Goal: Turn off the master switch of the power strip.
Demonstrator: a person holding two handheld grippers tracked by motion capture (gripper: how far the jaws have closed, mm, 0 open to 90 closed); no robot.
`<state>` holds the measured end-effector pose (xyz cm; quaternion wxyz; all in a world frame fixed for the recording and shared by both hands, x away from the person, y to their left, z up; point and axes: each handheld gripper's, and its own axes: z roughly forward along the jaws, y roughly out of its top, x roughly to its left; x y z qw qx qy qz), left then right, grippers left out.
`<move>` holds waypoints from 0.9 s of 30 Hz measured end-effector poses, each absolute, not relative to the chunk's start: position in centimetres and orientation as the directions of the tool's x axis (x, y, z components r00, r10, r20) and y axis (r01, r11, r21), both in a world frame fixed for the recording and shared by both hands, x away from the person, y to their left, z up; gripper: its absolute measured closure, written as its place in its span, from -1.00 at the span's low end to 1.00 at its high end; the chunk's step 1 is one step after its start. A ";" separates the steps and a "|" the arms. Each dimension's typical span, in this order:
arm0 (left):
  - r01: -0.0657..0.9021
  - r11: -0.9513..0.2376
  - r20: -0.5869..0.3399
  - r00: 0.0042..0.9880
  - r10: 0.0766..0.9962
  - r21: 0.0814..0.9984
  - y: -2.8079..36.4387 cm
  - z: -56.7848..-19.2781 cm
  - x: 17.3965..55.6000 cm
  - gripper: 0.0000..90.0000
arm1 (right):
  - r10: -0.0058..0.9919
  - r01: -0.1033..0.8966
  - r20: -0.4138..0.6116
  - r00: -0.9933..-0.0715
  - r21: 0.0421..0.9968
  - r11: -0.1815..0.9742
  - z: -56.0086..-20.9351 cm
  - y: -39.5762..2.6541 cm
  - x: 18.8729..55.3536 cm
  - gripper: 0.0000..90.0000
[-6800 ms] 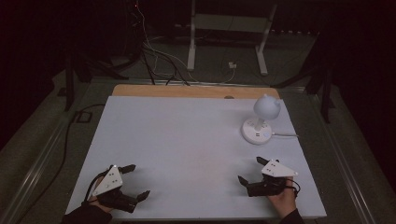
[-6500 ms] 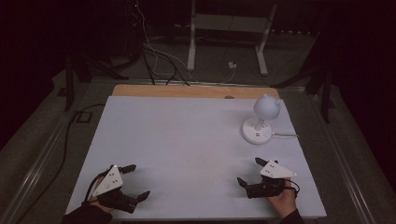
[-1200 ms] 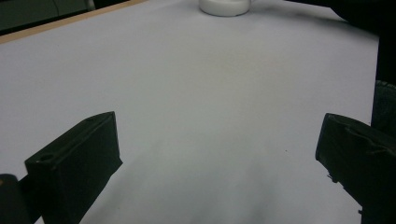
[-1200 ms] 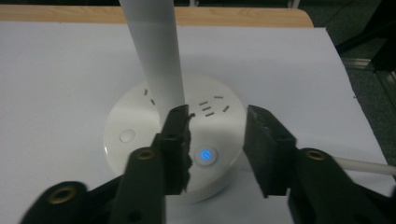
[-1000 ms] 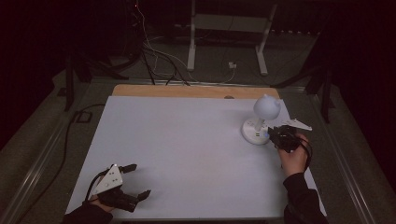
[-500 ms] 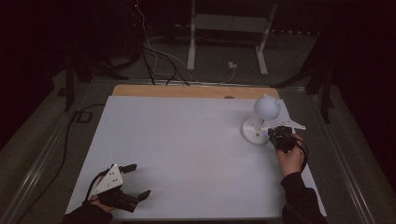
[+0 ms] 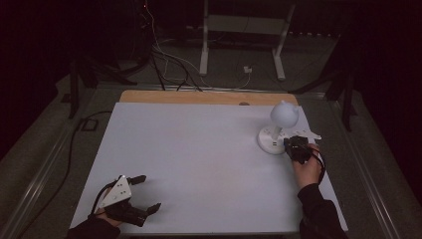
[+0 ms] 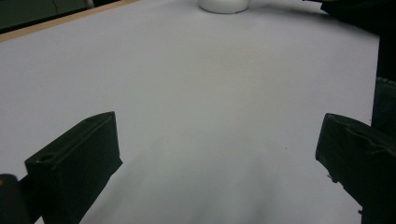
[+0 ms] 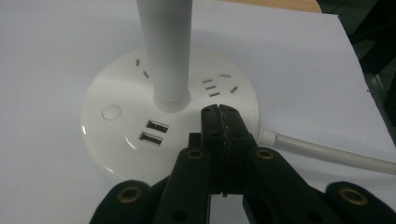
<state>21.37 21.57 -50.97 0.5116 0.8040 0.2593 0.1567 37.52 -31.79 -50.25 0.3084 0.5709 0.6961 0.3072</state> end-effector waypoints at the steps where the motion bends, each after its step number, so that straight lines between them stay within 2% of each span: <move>1: 0.257 -0.342 -0.014 0.817 0.577 0.904 21.6 -51.0 21.4 -0.99 | 0.984 0.602 -0.078 -0.160 0.783 0.160 -50.3 -31.8 37.5 1.00; 7: 0.257 -0.343 -0.014 0.817 0.576 0.904 21.5 -51.0 21.4 -0.99 | 0.984 0.602 -0.082 -0.161 0.782 0.163 -50.4 -31.8 37.5 1.00; 14: 0.254 -0.344 -0.011 0.818 0.575 0.904 21.5 -51.0 21.4 -0.99 | 0.978 0.590 -0.139 -0.157 0.781 0.205 -50.7 -31.4 37.4 1.00; 27: 0.247 -0.348 -0.005 0.821 0.570 0.904 21.5 -51.0 21.3 -0.99 | 0.978 0.588 -0.120 -0.172 0.784 0.199 -50.8 -31.7 37.4 1.00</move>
